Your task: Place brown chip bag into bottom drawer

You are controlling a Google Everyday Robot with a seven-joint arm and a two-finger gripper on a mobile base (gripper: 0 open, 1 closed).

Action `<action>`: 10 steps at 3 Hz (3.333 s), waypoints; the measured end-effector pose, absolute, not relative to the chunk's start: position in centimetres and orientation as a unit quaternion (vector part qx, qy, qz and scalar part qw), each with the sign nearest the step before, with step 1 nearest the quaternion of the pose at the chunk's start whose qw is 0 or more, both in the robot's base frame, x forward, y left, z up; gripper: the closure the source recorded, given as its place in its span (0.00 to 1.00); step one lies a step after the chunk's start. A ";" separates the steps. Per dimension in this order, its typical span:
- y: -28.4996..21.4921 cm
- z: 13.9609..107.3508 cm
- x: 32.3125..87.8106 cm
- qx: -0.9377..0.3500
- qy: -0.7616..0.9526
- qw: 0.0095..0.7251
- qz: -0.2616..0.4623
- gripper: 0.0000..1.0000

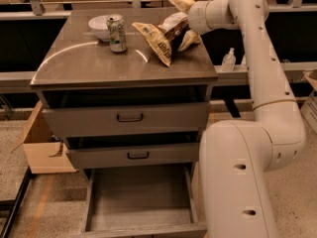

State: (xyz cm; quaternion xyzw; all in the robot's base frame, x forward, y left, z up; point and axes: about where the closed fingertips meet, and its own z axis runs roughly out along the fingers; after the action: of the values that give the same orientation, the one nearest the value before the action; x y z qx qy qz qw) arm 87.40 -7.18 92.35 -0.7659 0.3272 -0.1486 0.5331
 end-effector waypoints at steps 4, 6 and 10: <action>-7.2 91.9 86.6 -0.747 0.372 0.543 -0.094 1.00; -12.6 98.4 82.9 -0.675 0.446 0.587 -0.040 1.00; -11.3 100.9 70.1 -0.653 0.472 0.566 0.174 1.00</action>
Offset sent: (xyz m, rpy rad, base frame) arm 0.0210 -0.0101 -0.0001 0.0121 0.0722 0.0195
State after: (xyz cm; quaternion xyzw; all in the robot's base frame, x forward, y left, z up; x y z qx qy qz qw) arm 70.12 -11.30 100.94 -0.6526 0.4723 0.1739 0.5664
